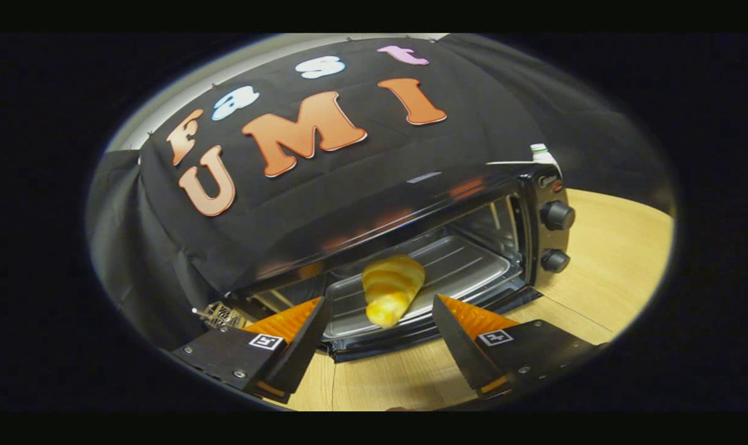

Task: Open the toaster oven, put the food inside, and close the toaster oven door.

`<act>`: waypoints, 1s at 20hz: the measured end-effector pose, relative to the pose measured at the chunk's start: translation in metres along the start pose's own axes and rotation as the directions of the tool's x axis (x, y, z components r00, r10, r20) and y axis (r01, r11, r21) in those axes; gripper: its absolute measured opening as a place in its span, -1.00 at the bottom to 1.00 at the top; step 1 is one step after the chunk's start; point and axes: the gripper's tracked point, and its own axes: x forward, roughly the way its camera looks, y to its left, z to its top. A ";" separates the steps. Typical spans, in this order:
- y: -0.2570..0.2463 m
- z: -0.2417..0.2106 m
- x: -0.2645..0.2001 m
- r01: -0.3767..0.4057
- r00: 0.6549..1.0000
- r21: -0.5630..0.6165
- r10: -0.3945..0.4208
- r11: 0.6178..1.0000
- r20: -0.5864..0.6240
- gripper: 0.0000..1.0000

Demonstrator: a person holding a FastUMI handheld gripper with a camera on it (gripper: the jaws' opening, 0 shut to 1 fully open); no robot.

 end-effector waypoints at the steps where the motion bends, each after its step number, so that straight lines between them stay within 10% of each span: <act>1: 0.000 -0.001 -0.014 0.003 1.000 -0.038 -0.003 0.999 0.004 0.97; 20: -0.083 -0.093 -0.121 0.083 0.985 -0.311 -0.126 0.947 -0.121 0.97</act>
